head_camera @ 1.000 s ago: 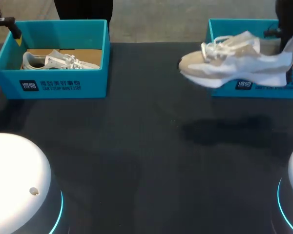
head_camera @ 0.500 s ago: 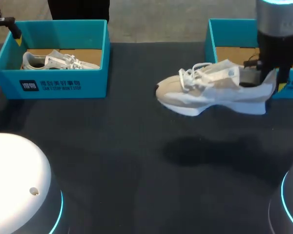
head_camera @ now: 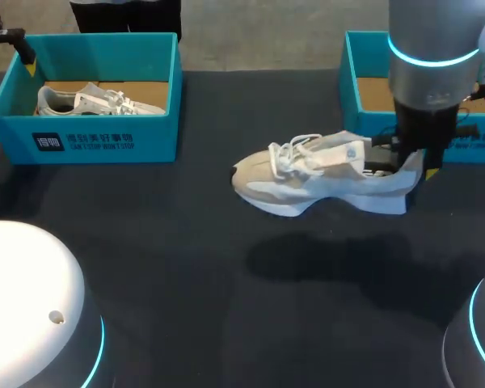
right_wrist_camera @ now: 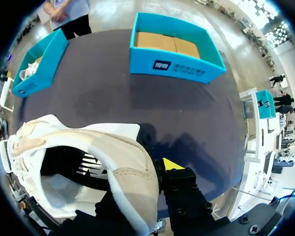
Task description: Take the shoe out of the shoebox, open the shoe tongue, remove and reinsert the insole, then place the shoe into the shoebox
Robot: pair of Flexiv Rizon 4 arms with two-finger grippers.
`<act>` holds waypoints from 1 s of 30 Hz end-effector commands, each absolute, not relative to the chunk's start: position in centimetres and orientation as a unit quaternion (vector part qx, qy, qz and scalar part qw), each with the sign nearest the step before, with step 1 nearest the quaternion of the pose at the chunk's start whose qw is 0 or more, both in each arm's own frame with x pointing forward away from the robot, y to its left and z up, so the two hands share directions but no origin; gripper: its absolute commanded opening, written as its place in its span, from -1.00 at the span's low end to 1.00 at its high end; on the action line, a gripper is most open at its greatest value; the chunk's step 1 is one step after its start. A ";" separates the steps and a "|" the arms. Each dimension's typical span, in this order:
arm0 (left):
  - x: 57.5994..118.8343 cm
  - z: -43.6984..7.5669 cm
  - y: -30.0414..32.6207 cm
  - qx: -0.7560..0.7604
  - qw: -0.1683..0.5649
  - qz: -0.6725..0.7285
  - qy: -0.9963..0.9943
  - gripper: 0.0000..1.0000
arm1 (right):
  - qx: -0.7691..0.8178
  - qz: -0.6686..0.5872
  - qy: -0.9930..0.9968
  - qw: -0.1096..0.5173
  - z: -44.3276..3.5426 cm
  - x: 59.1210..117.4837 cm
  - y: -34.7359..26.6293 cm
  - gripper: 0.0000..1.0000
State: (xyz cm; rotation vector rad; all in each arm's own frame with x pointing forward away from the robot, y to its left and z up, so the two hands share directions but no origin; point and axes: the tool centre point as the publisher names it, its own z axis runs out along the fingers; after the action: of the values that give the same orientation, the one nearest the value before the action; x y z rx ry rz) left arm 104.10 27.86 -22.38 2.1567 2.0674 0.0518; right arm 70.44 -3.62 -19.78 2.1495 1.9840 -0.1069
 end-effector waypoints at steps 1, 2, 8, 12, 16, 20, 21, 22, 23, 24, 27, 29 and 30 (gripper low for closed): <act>104.0 -22.4 27.8 0.720 0.077 0.019 0.690 1.00 | 0.730 -0.058 0.674 0.097 -21.6 72.2 -1.6 -1.00; 104.0 -22.4 27.8 0.720 0.077 0.019 0.690 1.00 | 0.730 -0.058 0.674 0.097 -21.7 72.2 -1.5 -1.00; 104.0 -22.4 27.8 0.720 0.077 0.019 0.690 1.00 | 0.723 -0.063 0.682 0.090 -24.5 72.3 0.0 -1.00; 104.0 -22.4 27.8 0.720 0.077 0.019 0.690 1.00 | 0.719 -0.064 0.686 0.090 -25.9 72.5 0.4 -1.00; 104.0 -22.4 27.8 0.720 0.077 0.019 0.690 1.00 | 0.718 -0.070 0.687 0.092 -27.4 72.7 0.6 -1.00; 104.0 -22.4 27.8 0.720 0.077 0.019 0.690 1.00 | 0.718 -0.072 0.687 0.092 -28.9 72.6 0.6 -1.00; 104.0 -22.4 27.8 0.720 0.077 0.019 0.690 1.00 | 0.718 -0.072 0.687 0.092 -28.9 72.6 0.6 -1.00; 104.0 -22.4 27.8 0.720 0.077 0.019 0.690 1.00 | 0.718 -0.072 0.687 0.092 -28.9 72.6 0.6 -1.00; 104.0 -22.4 27.8 0.720 0.077 0.019 0.690 1.00 | 0.719 -0.078 0.684 0.095 -30.2 72.5 0.6 -1.00; 104.0 -22.4 27.8 0.720 0.077 0.019 0.690 1.00 | 0.719 -0.078 0.684 0.095 -30.6 72.5 0.6 -1.00; 104.0 -22.4 27.8 0.720 0.077 0.019 0.690 1.00 | 0.719 -0.085 0.683 0.098 -31.5 72.2 0.8 -1.00; 104.0 -22.4 27.8 0.720 0.077 0.019 0.690 1.00 | 0.718 -0.085 0.684 0.097 -32.2 72.1 0.8 -1.00; 104.0 -22.4 27.8 0.720 0.077 0.019 0.690 1.00 | 0.717 -0.085 0.686 0.096 -32.5 72.1 0.8 -1.00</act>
State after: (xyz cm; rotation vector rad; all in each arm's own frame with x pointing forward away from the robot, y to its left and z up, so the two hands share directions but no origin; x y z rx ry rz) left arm 104.10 27.86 -22.39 2.1566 2.0674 0.0518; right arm 71.80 0.27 -31.38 2.1252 2.0290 -0.2442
